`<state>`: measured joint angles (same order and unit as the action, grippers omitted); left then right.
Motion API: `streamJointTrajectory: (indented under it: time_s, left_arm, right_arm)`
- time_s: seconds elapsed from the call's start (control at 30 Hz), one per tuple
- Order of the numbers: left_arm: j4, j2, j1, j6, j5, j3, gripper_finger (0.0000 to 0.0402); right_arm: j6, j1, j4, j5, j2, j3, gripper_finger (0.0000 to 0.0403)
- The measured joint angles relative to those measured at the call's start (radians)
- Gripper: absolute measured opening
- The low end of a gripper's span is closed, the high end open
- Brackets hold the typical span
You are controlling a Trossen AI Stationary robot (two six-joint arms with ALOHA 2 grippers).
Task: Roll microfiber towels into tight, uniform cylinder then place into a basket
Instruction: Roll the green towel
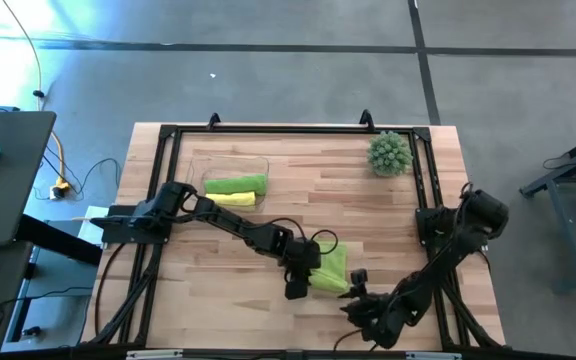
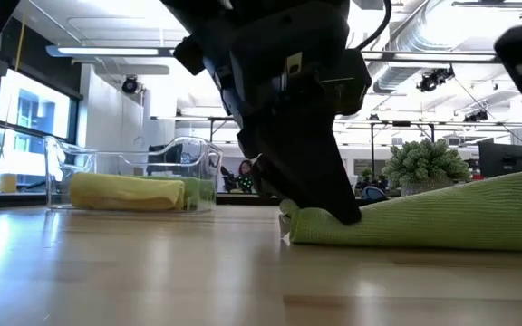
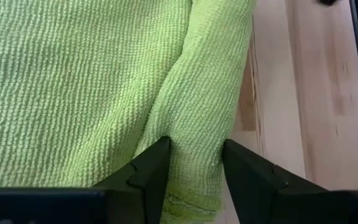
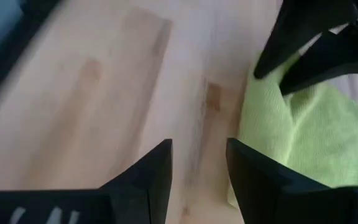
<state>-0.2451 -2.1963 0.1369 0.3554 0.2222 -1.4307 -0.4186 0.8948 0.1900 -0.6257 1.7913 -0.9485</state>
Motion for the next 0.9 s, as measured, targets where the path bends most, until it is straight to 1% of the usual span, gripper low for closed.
streamJointTrajectory:
  time_s: [0.13,0.23,0.3,0.4,0.47,0.57,0.63,0.7,0.9]
  left_arm:
    - [0.002,0.000,0.000,0.001,-0.001,0.000,0.0142]
    - [0.003,0.000,0.003,0.001,-0.004,0.001,0.0142]
    - [0.003,0.000,0.006,0.001,-0.010,0.001,0.0142]
    - [0.004,0.000,0.006,0.001,-0.010,0.001,0.0142]
    - [0.005,0.000,0.006,0.001,-0.011,0.001,0.0142]
    - [0.005,0.000,0.005,0.001,-0.011,0.001,0.0142]
    - [0.006,0.000,0.005,0.001,-0.011,0.002,0.0142]
    - [0.007,0.000,0.005,0.002,-0.011,0.002,0.0142]
    - [0.008,0.000,0.005,0.011,-0.013,0.002,0.0142]
  right_arm:
    - [0.002,0.000,0.015,-0.065,0.060,0.000,0.0144]
    - [-0.047,-0.022,0.043,-0.070,0.080,0.000,0.0144]
    - [-0.100,-0.039,0.051,-0.057,0.079,0.000,0.0147]
    - [-0.147,-0.057,0.063,0.001,0.063,-0.005,0.0161]
    - [-0.142,-0.062,0.066,0.034,0.054,-0.017,0.0174]
    - [-0.085,-0.062,0.071,0.052,0.045,-0.044,0.0192]
    - [-0.052,-0.061,0.086,0.051,0.037,-0.057,0.0196]
    - [-0.057,-0.061,0.105,0.038,0.037,-0.060,0.0196]
    - [-0.166,-0.077,0.173,0.019,0.042,-0.020,0.0197]
